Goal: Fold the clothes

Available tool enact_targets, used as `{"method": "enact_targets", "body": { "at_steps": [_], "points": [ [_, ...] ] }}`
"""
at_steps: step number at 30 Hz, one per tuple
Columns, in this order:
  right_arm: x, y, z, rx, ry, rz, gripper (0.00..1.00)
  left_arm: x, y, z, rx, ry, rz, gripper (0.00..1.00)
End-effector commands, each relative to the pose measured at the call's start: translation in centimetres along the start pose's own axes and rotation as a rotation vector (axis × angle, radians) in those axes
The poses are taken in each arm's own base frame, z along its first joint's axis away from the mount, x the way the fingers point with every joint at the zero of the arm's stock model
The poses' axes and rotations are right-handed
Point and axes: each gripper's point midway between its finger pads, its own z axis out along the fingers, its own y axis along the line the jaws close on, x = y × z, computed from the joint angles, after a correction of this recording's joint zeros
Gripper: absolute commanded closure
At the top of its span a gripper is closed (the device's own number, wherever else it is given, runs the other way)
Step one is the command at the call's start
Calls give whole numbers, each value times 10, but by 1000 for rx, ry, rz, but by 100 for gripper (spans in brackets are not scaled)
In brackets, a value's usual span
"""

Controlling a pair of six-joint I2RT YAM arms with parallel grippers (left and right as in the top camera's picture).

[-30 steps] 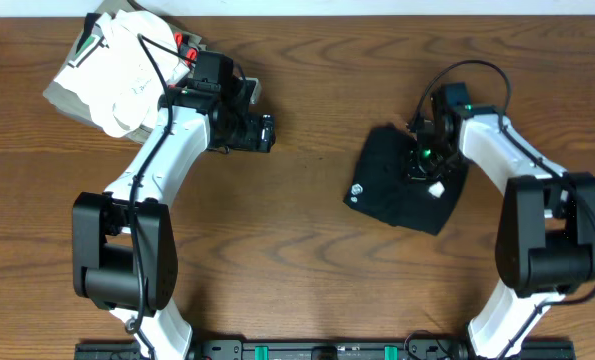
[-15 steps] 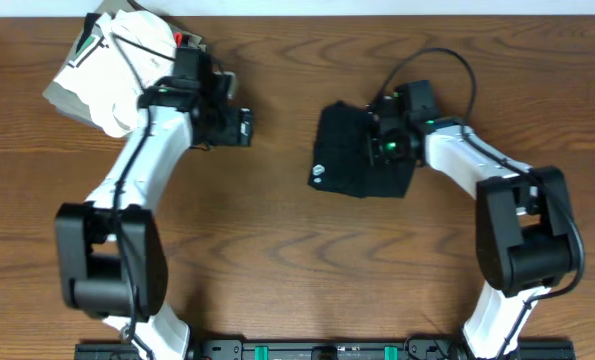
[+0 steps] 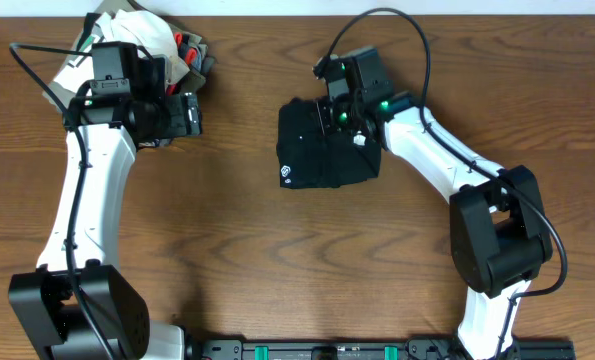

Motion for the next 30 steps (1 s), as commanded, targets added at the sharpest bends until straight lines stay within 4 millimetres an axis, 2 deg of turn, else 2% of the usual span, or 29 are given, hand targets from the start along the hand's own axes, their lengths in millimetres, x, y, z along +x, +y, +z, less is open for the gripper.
{"method": "enact_targets", "body": {
  "at_steps": [1, 5, 7, 10, 12, 15, 19, 21, 25, 28, 30],
  "points": [
    [-37, -3, -20, 21, -51, 37, 71, -7, -26, -14, 77, -34, 49, 12],
    [-72, -29, -66, 85, -67, 98, 44, 0, -65, -10, 154, -14, 74, 12],
    [-85, -55, -94, 147, -79, 147, 37, 1, -84, -9, 178, -17, 109, 13],
    [-90, -97, -132, 242, -88, 229, 29, -1, -118, -7, 228, -42, 113, 13],
    [-85, -125, -151, 282, -84, 288, 28, -3, -143, -6, 264, -62, 118, 12],
    [-66, -164, -174, 334, -51, 384, 28, -3, -171, 4, 254, -85, 108, 12],
    [-41, -197, -197, 378, -9, 487, 27, 6, -205, 30, 235, -93, 116, 12],
    [-32, -209, -206, 394, 2, 525, 27, 14, -227, 47, 254, -86, 125, 12],
    [-22, -220, -216, 409, 16, 566, 26, 30, -266, 80, 300, -82, 161, 12],
    [-19, -221, -218, 413, 24, 574, 25, 47, -282, 101, 313, -52, 166, 12],
    [-18, -221, -218, 415, 29, 569, 25, 59, -284, 109, 305, -19, 176, 12]
  ]
}}
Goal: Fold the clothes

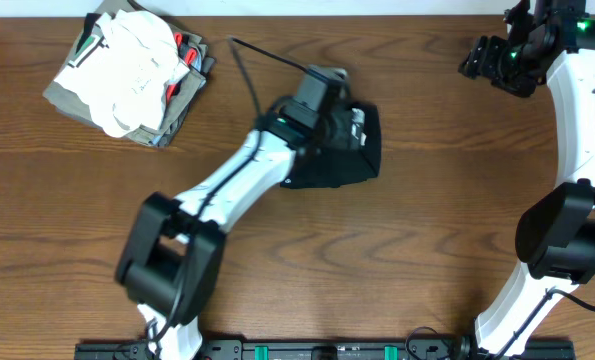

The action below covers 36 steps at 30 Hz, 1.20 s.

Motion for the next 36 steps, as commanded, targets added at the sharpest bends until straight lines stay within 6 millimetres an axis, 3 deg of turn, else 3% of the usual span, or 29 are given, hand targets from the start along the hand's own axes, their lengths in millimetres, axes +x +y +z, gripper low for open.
{"method": "enact_targets", "body": {
  "at_steps": [1, 6, 12, 15, 20, 25, 28, 32, 36],
  "points": [
    [-1, 1, -3, 1, -5, -6, 25, 8, 0, 8, -26, 25, -28, 12],
    [-1, -3, -3, 23, -5, -5, 25, 30, 15, 6, -71, 120, 11, 12],
    [0, -3, -3, 24, -1, -3, 25, 50, 42, 0, -111, 234, 194, 12],
    [2, -4, -3, 26, 8, -1, 25, 50, 68, -6, -186, 254, 210, 4],
    [6, -5, -3, 29, 24, 2, 25, 44, 111, -8, -274, 264, 219, 2],
    [8, -5, -3, 31, 32, 1, 25, 51, 154, -2, -326, 312, 194, 2],
    [9, -6, -3, 38, 33, -6, 25, 51, 170, -4, -336, 322, 200, 2],
    [8, -7, -3, 42, 30, -6, 25, 39, 169, -13, -325, 302, 281, 2],
    [8, -7, -3, 42, 30, -6, 24, 21, 143, -30, -301, 241, 367, 2]
  ]
}}
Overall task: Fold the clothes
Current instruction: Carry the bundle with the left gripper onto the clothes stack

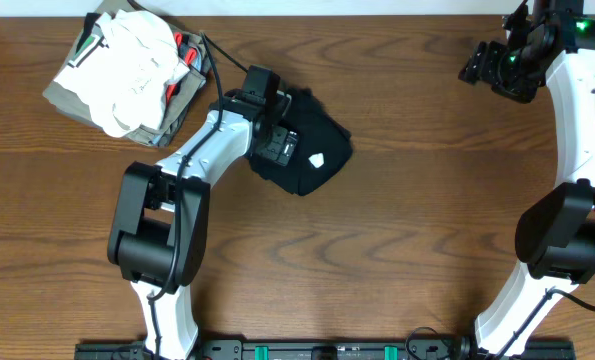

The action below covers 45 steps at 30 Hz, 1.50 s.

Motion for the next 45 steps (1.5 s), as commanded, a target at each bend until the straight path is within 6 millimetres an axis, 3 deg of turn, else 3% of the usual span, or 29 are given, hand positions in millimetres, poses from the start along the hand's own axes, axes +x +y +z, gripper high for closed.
{"method": "enact_targets", "body": {
  "at_steps": [1, 4, 7, 11, 15, 25, 32, 42, 45],
  "points": [
    [-3, 0, -3, 6, -12, -14, 24, -25, -9, -41, -24, -102, 112, 2],
    [-3, -3, -3, 20, -14, -13, 24, -34, -32, -68, -15, -159, 216, 2],
    [-3, -3, -3, 19, -15, -14, 24, -34, -67, -85, 3, -185, 410, 2],
    [-4, -3, -3, 19, -18, -14, 24, -16, -113, -80, 40, -140, 655, 2],
    [-4, -3, -3, 19, -18, -14, 24, -5, -132, -65, -5, -90, 719, 2],
    [-4, -3, -3, 19, -17, -14, 23, 1, -119, -15, -176, -1, 682, 2],
    [-3, -3, -3, 20, -13, -13, 23, -3, -117, 2, -189, -15, 611, 2],
    [-3, -3, -3, 20, -13, -14, 24, 15, -78, 48, -277, 96, 573, 3],
    [-3, -3, -3, 20, -13, -14, 24, 17, -68, 59, -291, 111, 558, 17]
  ]
}}
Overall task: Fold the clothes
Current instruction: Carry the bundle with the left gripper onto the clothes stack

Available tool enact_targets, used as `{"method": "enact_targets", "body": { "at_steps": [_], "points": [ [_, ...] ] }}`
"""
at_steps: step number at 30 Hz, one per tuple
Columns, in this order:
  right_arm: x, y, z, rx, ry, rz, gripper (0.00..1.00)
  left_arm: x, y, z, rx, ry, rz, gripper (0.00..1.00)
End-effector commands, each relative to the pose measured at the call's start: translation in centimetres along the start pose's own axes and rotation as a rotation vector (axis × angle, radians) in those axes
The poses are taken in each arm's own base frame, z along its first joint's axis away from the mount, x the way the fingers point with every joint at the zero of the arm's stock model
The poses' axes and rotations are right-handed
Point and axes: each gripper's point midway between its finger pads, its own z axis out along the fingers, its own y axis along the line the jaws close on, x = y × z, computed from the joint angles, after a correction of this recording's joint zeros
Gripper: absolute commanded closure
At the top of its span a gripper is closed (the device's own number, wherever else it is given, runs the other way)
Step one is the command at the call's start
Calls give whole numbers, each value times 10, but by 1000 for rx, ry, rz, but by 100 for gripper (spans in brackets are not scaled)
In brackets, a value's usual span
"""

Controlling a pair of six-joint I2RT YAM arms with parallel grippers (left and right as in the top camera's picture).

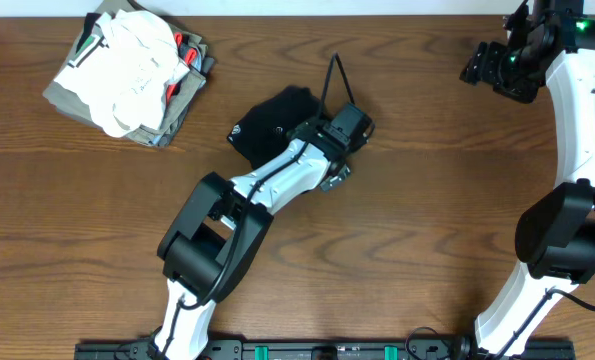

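A black folded garment [269,122] with a small white logo lies at the table's middle, a little left of centre. My left gripper [339,138] hangs over the garment's right edge. Its fingers are hidden beneath the wrist, so its grip cannot be read. My right gripper [483,64] is held up at the far right corner, well away from the garment, and is too dark to show its state.
A pile of clothes [127,72], white on khaki with red and black bits, sits at the far left corner. The left arm's links [267,185] stretch diagonally across the table's middle. Brown wooden tabletop [427,220] lies to the right.
The black garment has shifted left and turned, its logo now at its left end. My left gripper was over the garment's left part and is now at its right edge. The right arm has not moved.
At first my right gripper was on the black garment at centre and my left was at the pile. Then the right arm stood at the far right corner and the left gripper was on the garment. The garment then lay farther left and turned, and now farther left again.
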Motion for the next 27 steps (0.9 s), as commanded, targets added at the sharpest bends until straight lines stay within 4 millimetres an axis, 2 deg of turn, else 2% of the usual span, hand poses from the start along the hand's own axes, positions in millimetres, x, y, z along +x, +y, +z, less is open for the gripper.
{"method": "enact_targets", "body": {
  "at_steps": [1, 5, 7, 11, 14, 17, 21, 24, 27],
  "points": [
    [-3, 0, -3, 1, -10, -10, 24, 47, -6, 48, -2, 156, 14, 26],
    [-3, 0, -3, 4, -11, -10, 24, 52, -3, 57, -3, 165, 1, 67],
    [-3, -2, -3, 13, -12, -10, 24, 51, -2, 57, -5, 163, 5, 92],
    [-3, -3, -3, 19, -13, -10, 24, 49, 15, 54, -98, 164, -40, 94],
    [-3, -3, -3, 19, -14, -10, 25, 41, 42, 36, -201, 149, -80, 94],
    [-3, -3, -3, 19, -14, -10, 24, 25, 74, 2, -285, 94, -126, 94],
    [-3, -3, -3, 19, -13, -10, 24, 6, 124, -56, -359, -34, -224, 94],
    [-3, -3, -3, 19, -13, -10, 24, 5, 164, -96, -419, -120, -311, 94],
    [-3, -3, -3, 19, -14, -9, 24, 15, 198, -124, -471, -164, -357, 94]
  ]
}}
